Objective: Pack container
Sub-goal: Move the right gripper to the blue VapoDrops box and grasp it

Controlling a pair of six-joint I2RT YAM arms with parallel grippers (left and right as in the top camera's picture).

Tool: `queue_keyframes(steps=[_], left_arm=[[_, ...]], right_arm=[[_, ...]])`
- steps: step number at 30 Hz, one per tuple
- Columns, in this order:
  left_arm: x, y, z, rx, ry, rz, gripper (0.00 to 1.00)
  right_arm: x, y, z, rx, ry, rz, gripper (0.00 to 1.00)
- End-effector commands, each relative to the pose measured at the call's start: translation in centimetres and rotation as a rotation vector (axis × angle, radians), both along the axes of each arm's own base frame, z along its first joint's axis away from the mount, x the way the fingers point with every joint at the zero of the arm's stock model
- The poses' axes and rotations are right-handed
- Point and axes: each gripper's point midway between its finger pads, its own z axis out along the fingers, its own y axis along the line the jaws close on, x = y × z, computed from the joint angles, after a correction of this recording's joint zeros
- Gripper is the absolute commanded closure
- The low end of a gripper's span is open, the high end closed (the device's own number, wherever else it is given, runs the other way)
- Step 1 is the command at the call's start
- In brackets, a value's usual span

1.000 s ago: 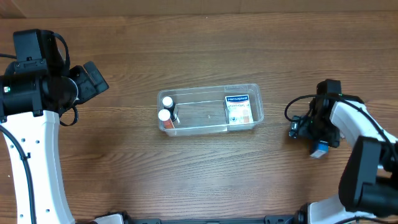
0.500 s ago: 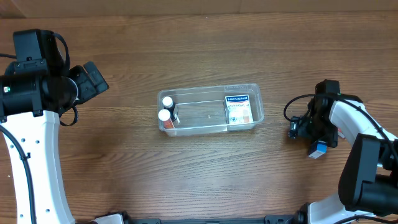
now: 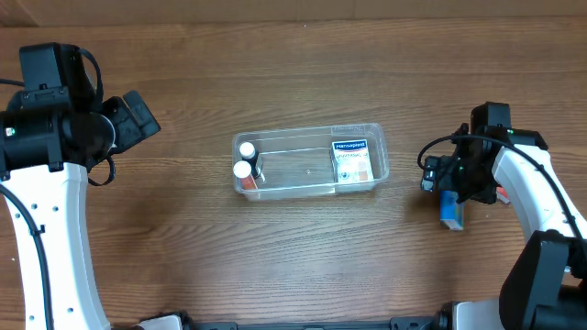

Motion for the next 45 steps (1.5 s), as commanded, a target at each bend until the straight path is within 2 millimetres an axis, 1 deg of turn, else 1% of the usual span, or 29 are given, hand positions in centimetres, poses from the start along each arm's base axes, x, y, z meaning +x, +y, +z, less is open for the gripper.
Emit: queue_keyframes(steps=[1,5,8,11,15,20,27,30,36,41,43,44,45], left_arm=[[0.1,0.1,0.4,0.011,-0.011,-0.019,0.0],[0.1,0.1,0.4,0.011,-0.011,-0.019,0.0],[0.1,0.1,0.4,0.012,-0.01,-0.021,0.0],[0.1,0.1,0.4,0.012,-0.01,-0.022,0.0],[0.1,0.0,0.4,0.011,-0.01,-0.022,0.0],[0.0,0.0,0.4,0.01,-0.008,-0.022,0.0],[0.0,0.0,0.4,0.011,-0.008,-0.023,0.0],[0.0,0.0,0.4,0.011,-0.008,-0.022,0.0],[0.0,0.0,0.4,0.011,-0.008,-0.022,0.0],[0.0,0.1,0.4,0.013,-0.008,-0.022,0.0],[0.0,0.1,0.4,0.013,-0.008,-0.022,0.0],[0.0,0.1,0.4,0.013,-0.008,-0.025,0.0],[0.0,0.1,0.4,0.014,-0.007,-0.024,0.0]], right_arm=[[0.6,1.8,1.2,0.095,-0.04,0.032,0.02],[0.4,1.8,1.2,0.093,-0.03,0.035,0.01],[0.2,1.0,1.1,0.052,-0.022,0.031,0.01],[0.1,1.0,1.0,0.049,-0.017,0.032,0.0],[-0.3,0.1,0.4,-0.002,0.01,0.034,0.0],[-1.0,0.3,-1.3,0.007,0.048,0.044,0.0],[-0.9,0.5,-2.2,0.021,0.065,0.054,0.0],[-1.1,0.6,-2.9,0.025,0.092,0.054,0.0],[-1.3,1.4,-4.2,0.029,0.134,0.085,0.0],[-1.6,1.5,-5.2,0.034,0.169,0.084,0.0],[-1.6,1.4,-5.3,0.031,0.168,0.084,0.04],[-1.5,1.4,-5.3,0.03,0.166,0.084,0.09],[-1.5,1.4,-5.3,0.03,0.166,0.083,0.16]])
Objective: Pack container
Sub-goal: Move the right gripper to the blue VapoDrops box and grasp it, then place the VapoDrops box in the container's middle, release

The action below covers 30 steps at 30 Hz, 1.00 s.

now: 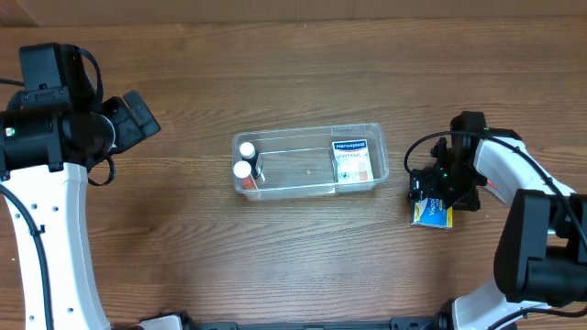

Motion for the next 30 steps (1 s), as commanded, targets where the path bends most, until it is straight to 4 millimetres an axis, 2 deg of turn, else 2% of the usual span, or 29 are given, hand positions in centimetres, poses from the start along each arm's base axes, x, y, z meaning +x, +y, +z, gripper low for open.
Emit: queue_keyframes(steps=[1,5,11,13,15,19,23,26,28,30], left_arm=[[0.0,0.1,0.4,0.013,-0.008,-0.022,0.0],[0.0,0.1,0.4,0.013,-0.008,-0.022,0.0],[0.0,0.1,0.4,0.013,-0.008,-0.022,0.0],[0.0,0.1,0.4,0.013,-0.008,-0.022,0.0],[0.0,0.1,0.4,0.013,-0.008,-0.022,0.0],[0.0,0.1,0.4,0.012,-0.007,-0.022,0.0],[0.0,0.1,0.4,0.012,-0.008,-0.022,0.0],[0.0,0.1,0.4,0.012,-0.007,-0.022,0.0],[0.0,0.1,0.4,0.012,-0.007,-0.022,0.0],[0.0,0.1,0.4,0.012,-0.007,-0.022,0.0]], right_arm=[[-0.1,-0.1,-0.2,-0.005,0.004,0.006,0.21],[-0.3,0.0,-0.2,-0.005,0.012,-0.004,0.25],[-0.2,0.0,0.0,-0.006,0.009,-0.01,0.24],[0.5,-0.1,0.7,-0.008,0.001,-0.034,0.23],[1.3,-0.2,2.3,-0.011,-0.009,-0.041,0.24],[3.7,-0.3,7.6,-0.019,-0.098,-0.054,0.24],[6.3,0.6,16.1,-0.007,-0.289,-0.109,0.28],[7.3,3.6,22.0,0.062,-0.441,-0.049,0.37],[7.5,5.8,24.5,0.088,-0.509,-0.027,0.37],[7.6,9.1,26.0,0.126,-0.56,0.018,0.37]])
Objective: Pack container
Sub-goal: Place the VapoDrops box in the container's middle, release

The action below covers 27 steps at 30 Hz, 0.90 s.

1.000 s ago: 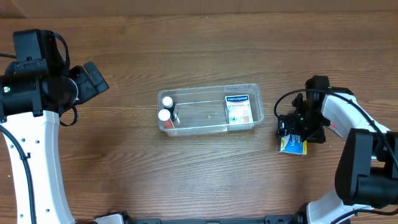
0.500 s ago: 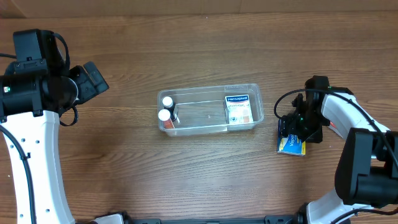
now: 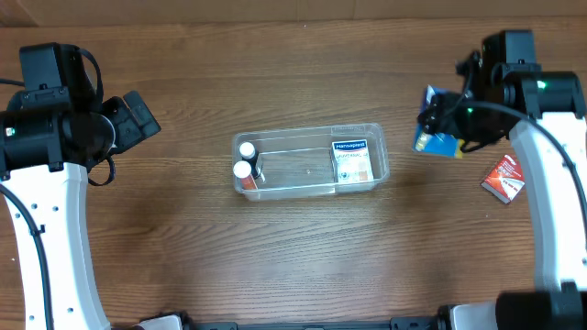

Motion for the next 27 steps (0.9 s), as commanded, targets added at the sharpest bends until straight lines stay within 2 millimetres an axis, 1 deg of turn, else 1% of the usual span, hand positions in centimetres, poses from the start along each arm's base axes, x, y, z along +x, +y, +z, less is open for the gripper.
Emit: queue_keyframes(steps=[1,5,7,9,11,12,13,14,16,20,27], left_arm=[[0.0,0.0,0.4,0.012,-0.007,-0.022,0.0],[-0.1,0.0,0.3,0.011,-0.003,-0.022,0.0],[-0.1,0.0,0.3,0.01,0.0,-0.022,0.0],[-0.2,0.0,0.3,0.01,0.003,-0.022,0.0],[-0.2,0.0,0.3,0.01,0.003,-0.022,0.0],[-0.2,0.0,0.3,0.01,0.004,-0.022,0.0],[-0.2,0.0,0.3,0.01,0.004,-0.022,0.0],[-0.2,0.0,0.3,0.01,0.004,-0.022,0.0],[-0.2,0.0,0.3,0.01,0.004,-0.022,0.0],[-0.2,0.0,0.3,0.01,0.003,-0.022,0.0],[-0.2,0.0,0.2,0.01,0.004,-0.023,0.0]], right_arm=[[-0.1,6.4,3.7,0.088,-0.11,0.087,0.37],[-0.3,12.6,3.4,0.07,-0.148,0.188,0.36],[-0.3,14.9,2.9,0.042,-0.164,0.239,0.35],[-0.3,17.4,1.5,0.022,-0.151,0.248,0.32],[-0.2,19.0,-0.6,0.009,-0.106,0.256,0.32],[-0.1,19.4,-1.8,-0.001,-0.077,0.258,0.32],[0.0,19.7,-3.7,-0.018,-0.027,0.249,0.32],[0.1,19.8,-4.4,-0.027,-0.007,0.248,0.32],[0.1,20.0,-6.7,-0.046,0.053,0.252,0.32],[-0.2,20.9,-9.5,-0.031,0.138,0.269,0.32],[-0.3,21.0,-13.9,-0.075,0.24,0.269,0.32]])
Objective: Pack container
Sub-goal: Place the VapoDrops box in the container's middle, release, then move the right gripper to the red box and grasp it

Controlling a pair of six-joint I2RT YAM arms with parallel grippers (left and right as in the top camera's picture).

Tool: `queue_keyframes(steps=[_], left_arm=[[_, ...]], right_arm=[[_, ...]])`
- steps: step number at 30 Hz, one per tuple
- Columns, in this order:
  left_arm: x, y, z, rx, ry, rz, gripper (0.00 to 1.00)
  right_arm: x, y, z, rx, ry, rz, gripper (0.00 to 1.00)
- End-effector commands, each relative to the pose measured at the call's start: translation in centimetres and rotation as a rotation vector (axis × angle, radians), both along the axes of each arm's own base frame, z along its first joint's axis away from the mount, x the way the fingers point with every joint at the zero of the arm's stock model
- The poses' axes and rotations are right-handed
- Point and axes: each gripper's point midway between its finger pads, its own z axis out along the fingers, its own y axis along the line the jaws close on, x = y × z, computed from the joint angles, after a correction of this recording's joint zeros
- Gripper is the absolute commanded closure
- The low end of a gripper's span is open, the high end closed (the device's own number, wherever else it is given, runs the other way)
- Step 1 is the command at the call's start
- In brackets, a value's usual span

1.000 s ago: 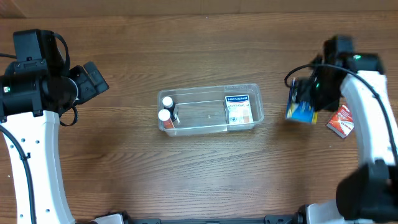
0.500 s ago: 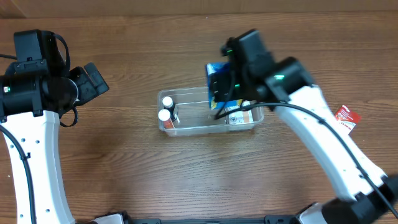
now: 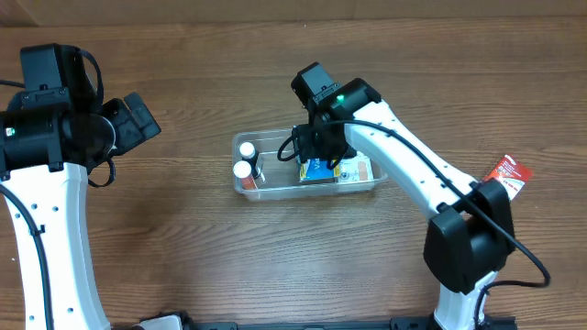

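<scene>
The clear plastic container (image 3: 257, 191) lies at the table's middle. Two white-capped bottles (image 3: 245, 159) stand at its left end, and a white box with a blue top (image 3: 359, 169) lies at its right end, partly under my arm. My right gripper (image 3: 317, 165) reaches over the middle of the container, shut on a blue and yellow box (image 3: 318, 170) that sits low inside it. A red packet (image 3: 507, 176) lies on the table at the far right. My left gripper (image 3: 138, 115) is raised at the far left, away from everything; its jaw state does not show.
The wooden table carries only the container and the red packet. My right arm stretches from the lower right across the container's right end. The left arm's white link runs down the left edge.
My right gripper has moved left with the blue and yellow box, from above the table right of the container to over the container's middle. The left arm has stayed still.
At first my right gripper was down on the blue box at the right, beside the red packet. Then the box lay flat under it, nearer the container. Later it held the box lifted at the upper right, and now holds it inside the container.
</scene>
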Motion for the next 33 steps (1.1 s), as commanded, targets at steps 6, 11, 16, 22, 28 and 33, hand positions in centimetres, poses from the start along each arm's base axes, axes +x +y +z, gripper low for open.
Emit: queue_keyframes(steps=[6,11,16,22,28,33], left_arm=[[0.1,0.1,0.4,0.013,-0.01,-0.023,0.0],[0.0,0.1,0.4,0.013,-0.008,-0.022,0.0],[-0.1,0.1,0.3,0.015,-0.002,-0.03,0.0],[-0.1,0.1,0.3,0.017,-0.002,-0.033,0.0],[-0.1,0.1,0.3,0.02,-0.002,-0.039,0.0],[-0.1,0.0,0.3,0.019,-0.002,-0.039,0.0]], right_arm=[[0.1,0.3,-1.8,-0.014,0.038,-0.006,0.15],[0.1,0.3,-1.7,-0.015,0.035,-0.006,0.0],[1.3,-1.7,1.7,-0.046,-0.076,-0.042,0.0],[3.5,-10.2,11.9,-0.022,-0.332,-0.293,0.0],[2.5,-26.1,16.2,-0.058,-0.391,-0.71,0.0],[-0.1,-36.7,13.0,-0.119,-0.276,-0.996,0.0]])
